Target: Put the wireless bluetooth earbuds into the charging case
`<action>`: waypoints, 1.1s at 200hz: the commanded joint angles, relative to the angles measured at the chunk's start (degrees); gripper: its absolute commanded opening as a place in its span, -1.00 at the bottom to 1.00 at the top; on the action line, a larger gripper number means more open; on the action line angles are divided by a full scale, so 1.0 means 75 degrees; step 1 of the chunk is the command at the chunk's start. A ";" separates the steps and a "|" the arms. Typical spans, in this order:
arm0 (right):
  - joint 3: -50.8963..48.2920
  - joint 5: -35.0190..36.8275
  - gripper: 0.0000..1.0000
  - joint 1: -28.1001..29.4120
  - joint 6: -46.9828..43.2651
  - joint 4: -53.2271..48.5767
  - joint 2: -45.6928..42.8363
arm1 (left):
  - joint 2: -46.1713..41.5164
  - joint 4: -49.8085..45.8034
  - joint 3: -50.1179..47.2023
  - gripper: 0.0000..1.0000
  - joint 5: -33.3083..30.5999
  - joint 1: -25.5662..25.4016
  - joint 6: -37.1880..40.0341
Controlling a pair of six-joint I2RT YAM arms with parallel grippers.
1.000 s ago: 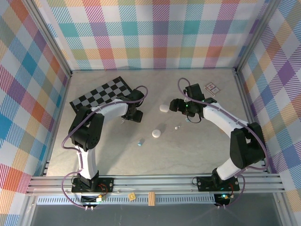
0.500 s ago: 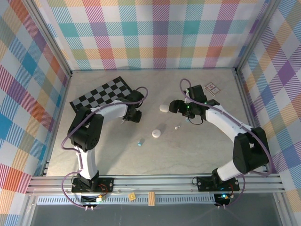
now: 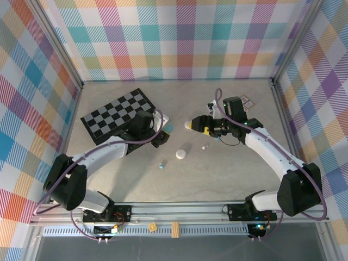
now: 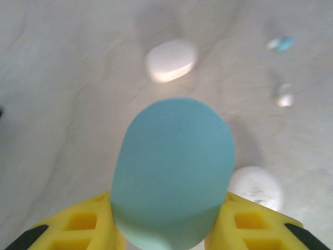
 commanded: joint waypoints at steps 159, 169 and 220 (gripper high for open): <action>0.0330 -0.1798 -0.01 0.0753 0.0969 0.0845 0.0906 | -0.1228 0.0898 -0.0328 -0.28 0.2673 -0.0458 0.1402; 0.0364 -0.1689 -0.03 0.0754 0.0937 0.0764 0.0869 | -0.1254 0.0867 -0.0353 -0.28 0.2660 -0.0458 0.1456; 0.0520 -0.1535 0.16 0.0755 0.0864 0.0512 0.0744 | -0.1271 0.0757 -0.0394 -0.28 0.2460 -0.0458 0.1595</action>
